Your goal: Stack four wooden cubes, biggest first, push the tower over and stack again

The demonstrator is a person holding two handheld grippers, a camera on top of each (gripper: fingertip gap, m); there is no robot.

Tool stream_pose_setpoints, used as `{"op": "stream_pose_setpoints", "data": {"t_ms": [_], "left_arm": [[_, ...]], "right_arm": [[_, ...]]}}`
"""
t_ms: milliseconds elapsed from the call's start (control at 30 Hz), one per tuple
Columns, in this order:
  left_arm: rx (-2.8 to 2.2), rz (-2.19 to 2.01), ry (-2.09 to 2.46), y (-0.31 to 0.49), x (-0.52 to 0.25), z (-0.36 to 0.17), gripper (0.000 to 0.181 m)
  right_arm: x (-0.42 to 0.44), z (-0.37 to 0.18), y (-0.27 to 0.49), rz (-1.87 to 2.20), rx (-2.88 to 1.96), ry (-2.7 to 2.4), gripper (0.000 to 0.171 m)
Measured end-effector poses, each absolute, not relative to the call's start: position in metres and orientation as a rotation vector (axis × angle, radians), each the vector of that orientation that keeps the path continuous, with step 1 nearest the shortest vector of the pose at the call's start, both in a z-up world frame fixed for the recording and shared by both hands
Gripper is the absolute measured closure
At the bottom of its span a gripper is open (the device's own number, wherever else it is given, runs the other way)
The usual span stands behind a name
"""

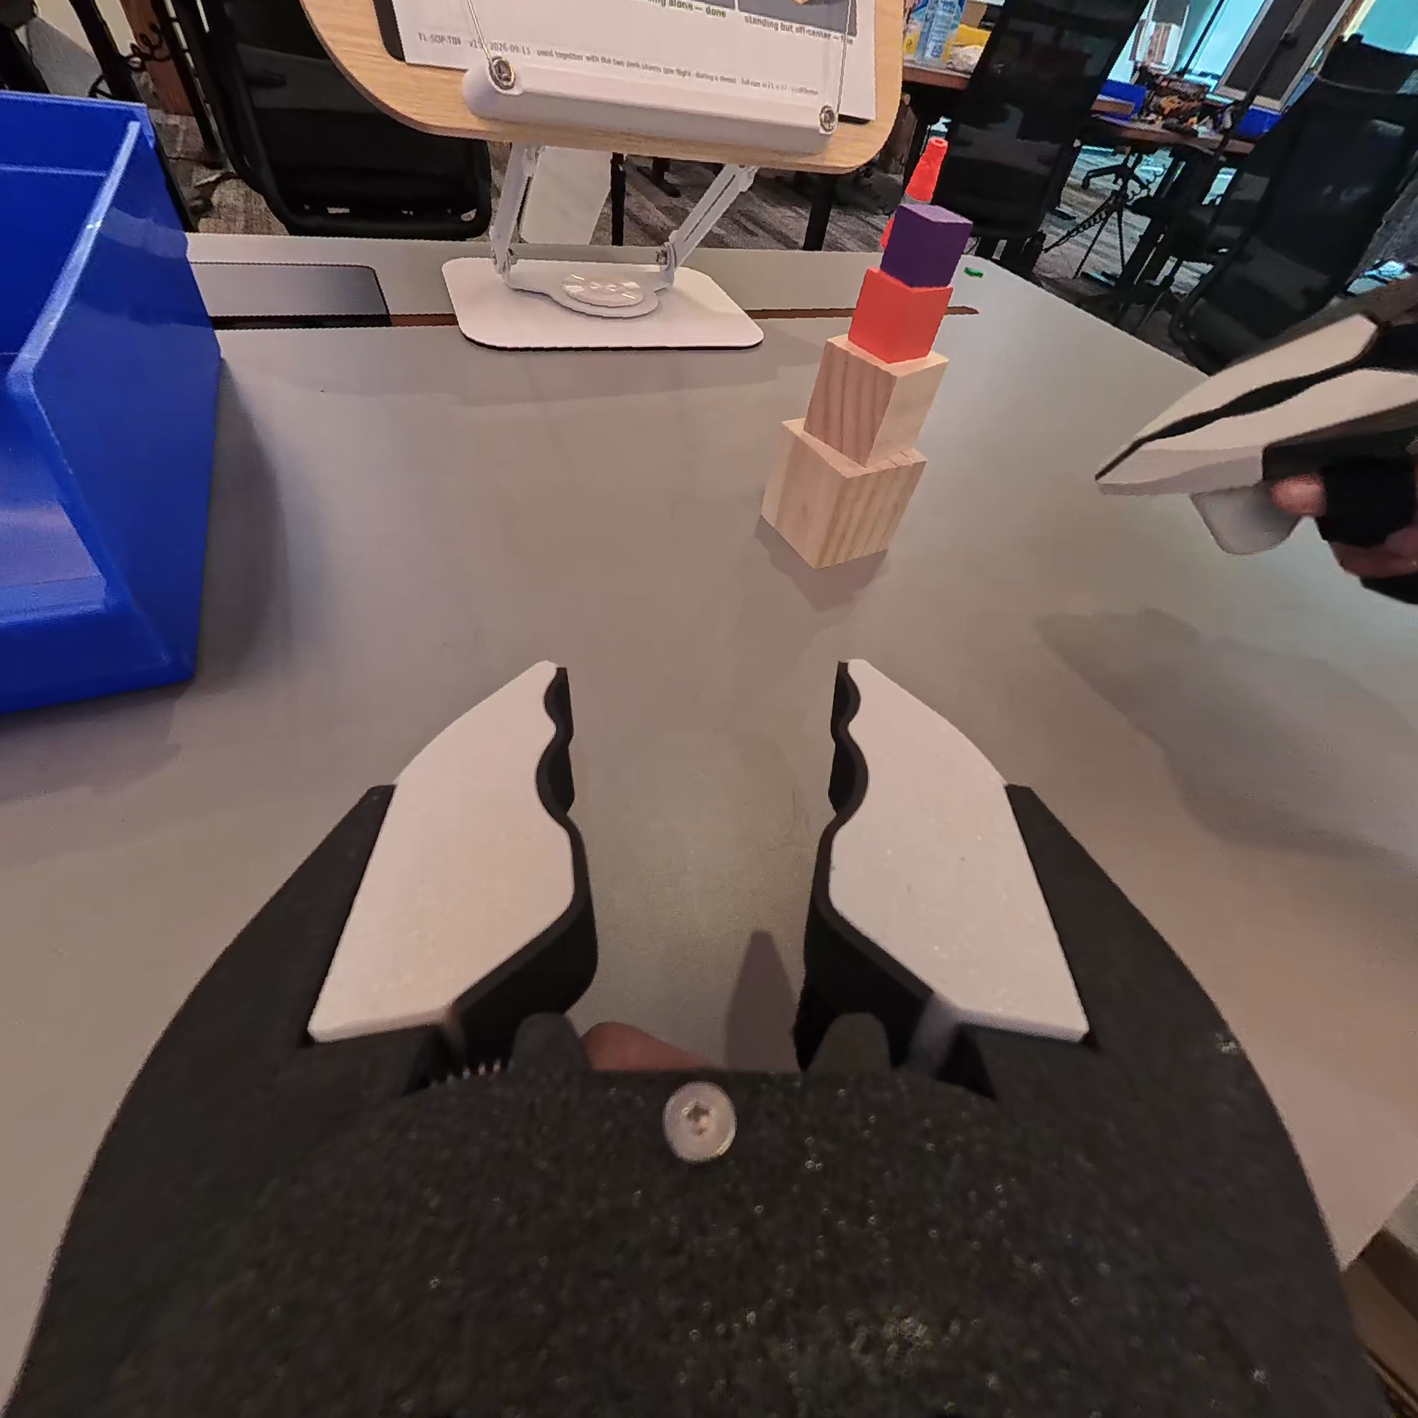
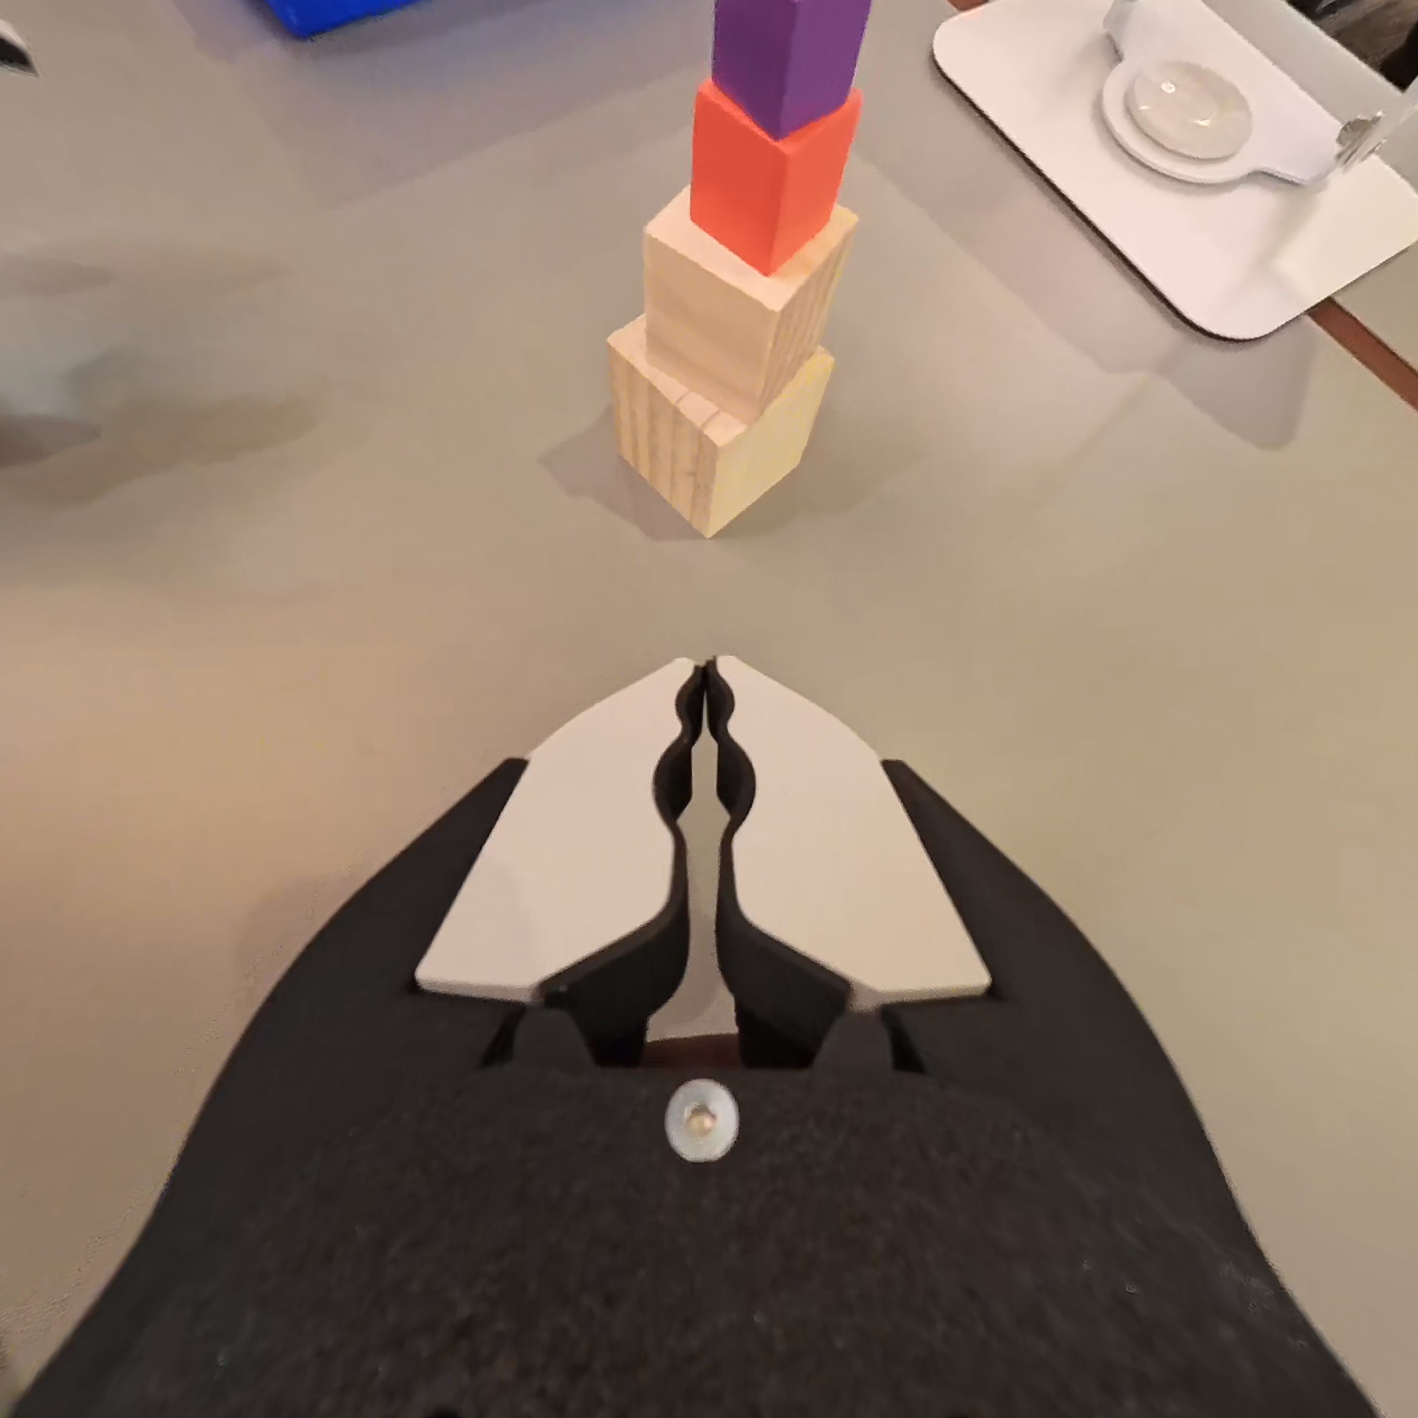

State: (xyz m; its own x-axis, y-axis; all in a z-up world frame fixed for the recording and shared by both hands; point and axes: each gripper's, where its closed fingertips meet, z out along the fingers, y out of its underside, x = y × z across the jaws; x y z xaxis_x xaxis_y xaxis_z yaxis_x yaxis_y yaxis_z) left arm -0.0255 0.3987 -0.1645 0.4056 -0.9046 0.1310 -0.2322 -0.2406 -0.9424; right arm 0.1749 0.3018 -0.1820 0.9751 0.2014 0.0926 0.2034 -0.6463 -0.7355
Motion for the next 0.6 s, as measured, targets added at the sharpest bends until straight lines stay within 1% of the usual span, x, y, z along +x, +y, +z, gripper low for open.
{"op": "stream_pose_setpoints", "data": {"t_ms": [133,300,400,500,600], "left_arm": [[-1.705,-0.765,1.036,0.412,-0.037,-0.164,0.116],[-1.695,-0.713,1.030,0.430,-0.057,-0.152,0.117],[-1.706,-0.748,0.993,0.435,-0.062,-0.147,0.117],[-1.714,-0.739,0.989,0.438,-0.063,-0.150,0.117],[-1.708,-0.692,0.993,0.441,-0.067,-0.152,0.117]], "right_arm": [[0.222,-0.195,0.300,-0.075,-2.413,-0.472,0.171],[0.273,-0.211,0.263,0.056,-2.544,-0.988,0.171],[0.287,-0.217,0.257,0.057,-2.633,-1.240,0.171],[0.279,-0.218,0.285,0.062,-2.605,-1.436,0.171],[0.234,-0.215,0.346,0.138,-2.414,-1.532,0.171]]}}
